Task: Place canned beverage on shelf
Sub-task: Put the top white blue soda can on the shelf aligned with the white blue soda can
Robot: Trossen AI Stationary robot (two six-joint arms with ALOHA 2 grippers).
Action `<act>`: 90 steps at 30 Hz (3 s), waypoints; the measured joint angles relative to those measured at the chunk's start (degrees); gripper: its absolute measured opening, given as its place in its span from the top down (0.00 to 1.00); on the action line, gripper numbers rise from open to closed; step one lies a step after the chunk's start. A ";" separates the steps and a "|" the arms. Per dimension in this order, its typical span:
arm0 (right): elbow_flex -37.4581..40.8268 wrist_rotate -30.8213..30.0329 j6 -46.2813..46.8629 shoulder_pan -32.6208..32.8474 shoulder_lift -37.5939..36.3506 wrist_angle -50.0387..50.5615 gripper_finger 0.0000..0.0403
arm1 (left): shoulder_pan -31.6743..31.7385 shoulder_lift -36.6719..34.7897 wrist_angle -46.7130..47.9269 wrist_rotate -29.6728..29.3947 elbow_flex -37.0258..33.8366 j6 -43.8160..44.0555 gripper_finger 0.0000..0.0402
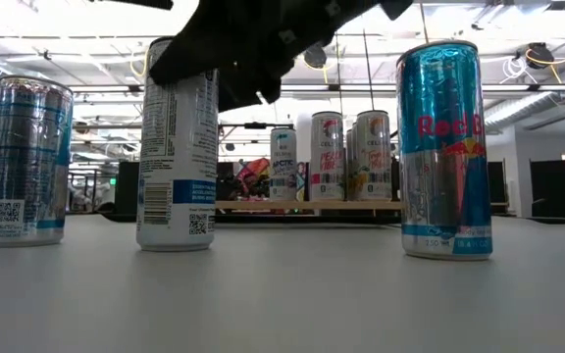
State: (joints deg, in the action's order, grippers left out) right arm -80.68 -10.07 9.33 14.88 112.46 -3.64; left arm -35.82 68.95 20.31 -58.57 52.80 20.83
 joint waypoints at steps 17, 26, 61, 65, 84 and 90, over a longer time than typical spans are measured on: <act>0.04 4.62 -0.41 0.73 -1.25 1.84 0.54 | -0.34 0.02 -2.21 -0.17 -5.82 10.42 0.28; 0.07 4.29 -5.13 2.00 -7.14 5.11 0.52 | -0.34 0.04 -3.69 -0.11 -6.43 11.93 0.28; 0.07 19.26 -31.79 4.13 -21.85 20.10 0.54 | 0.44 16.20 -37.54 16.47 -6.37 -7.63 0.28; 0.07 21.79 -34.43 4.22 -21.85 17.84 0.54 | 0.65 16.20 -41.84 21.32 -6.37 -12.84 0.28; 0.07 36.15 -44.67 0.33 -21.85 11.55 0.54 | 6.97 17.89 -42.44 47.70 -6.37 -17.30 0.28; 0.07 38.53 -45.24 -0.63 -21.74 12.07 0.54 | 6.98 19.61 -43.83 48.12 -6.37 -19.77 0.28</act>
State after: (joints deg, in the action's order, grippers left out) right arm -80.62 28.46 -35.91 14.25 90.72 8.43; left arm -28.84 88.55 -23.53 -10.44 46.44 1.06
